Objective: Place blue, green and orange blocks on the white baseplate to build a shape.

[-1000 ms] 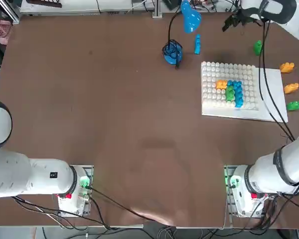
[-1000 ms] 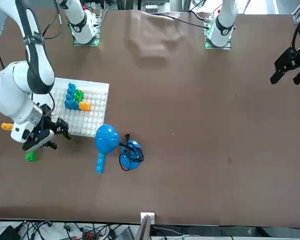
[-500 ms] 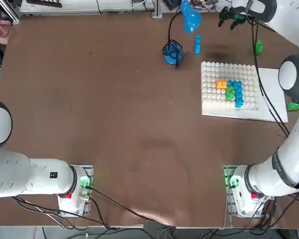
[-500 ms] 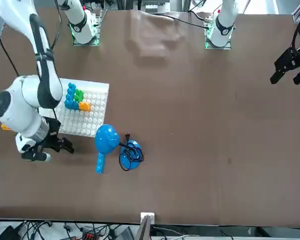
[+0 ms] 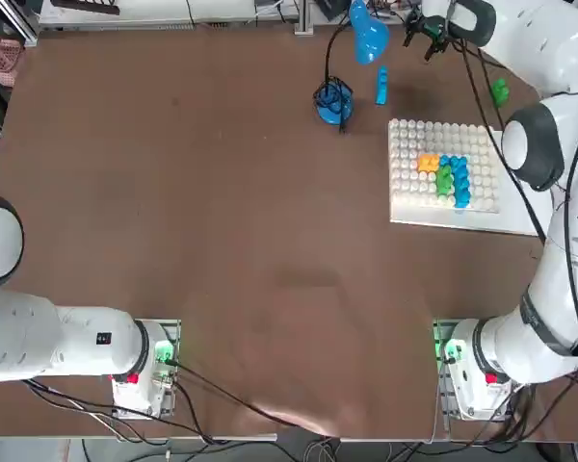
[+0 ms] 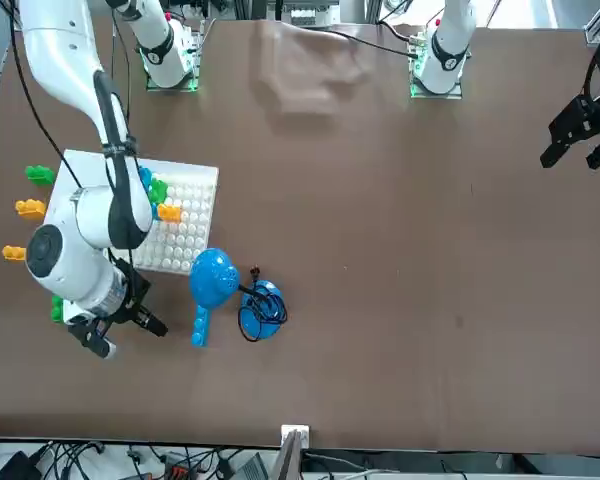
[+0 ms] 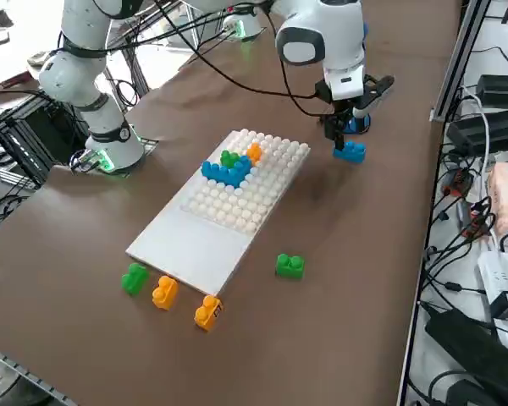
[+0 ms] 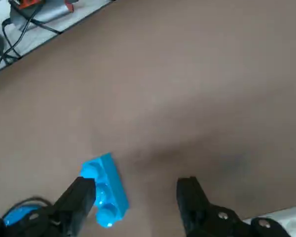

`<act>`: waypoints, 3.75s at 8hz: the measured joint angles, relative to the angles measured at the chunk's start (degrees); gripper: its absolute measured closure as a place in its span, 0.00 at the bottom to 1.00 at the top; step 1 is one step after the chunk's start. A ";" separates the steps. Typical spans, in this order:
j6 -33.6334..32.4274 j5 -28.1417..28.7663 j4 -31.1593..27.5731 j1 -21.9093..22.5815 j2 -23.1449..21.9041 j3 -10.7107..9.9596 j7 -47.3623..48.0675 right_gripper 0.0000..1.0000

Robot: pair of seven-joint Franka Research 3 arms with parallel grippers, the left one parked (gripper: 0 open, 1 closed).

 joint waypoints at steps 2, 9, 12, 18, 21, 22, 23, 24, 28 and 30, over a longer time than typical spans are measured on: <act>0.02 -0.33 1.63 1.48 2.58 0.00 -1.13 0.00; -0.03 -0.66 2.09 4.65 5.67 0.00 -19.52 0.00; 0.64 -0.65 2.25 5.72 7.35 0.00 -19.52 0.00; 3.89 -0.58 2.44 5.86 9.03 0.00 -19.51 0.14; 4.00 -0.58 2.44 5.86 9.03 0.00 -19.51 0.15; 4.01 -0.58 2.44 5.86 9.04 -0.03 -19.51 0.14; 4.01 -0.58 2.44 5.86 9.04 -0.10 -19.51 0.13; 4.00 -0.58 2.44 5.84 9.05 -0.18 -19.51 0.11; 3.92 -0.62 2.30 5.71 9.63 -0.67 -19.66 0.11; 3.97 -0.52 2.34 5.79 9.64 -0.67 -18.54 0.11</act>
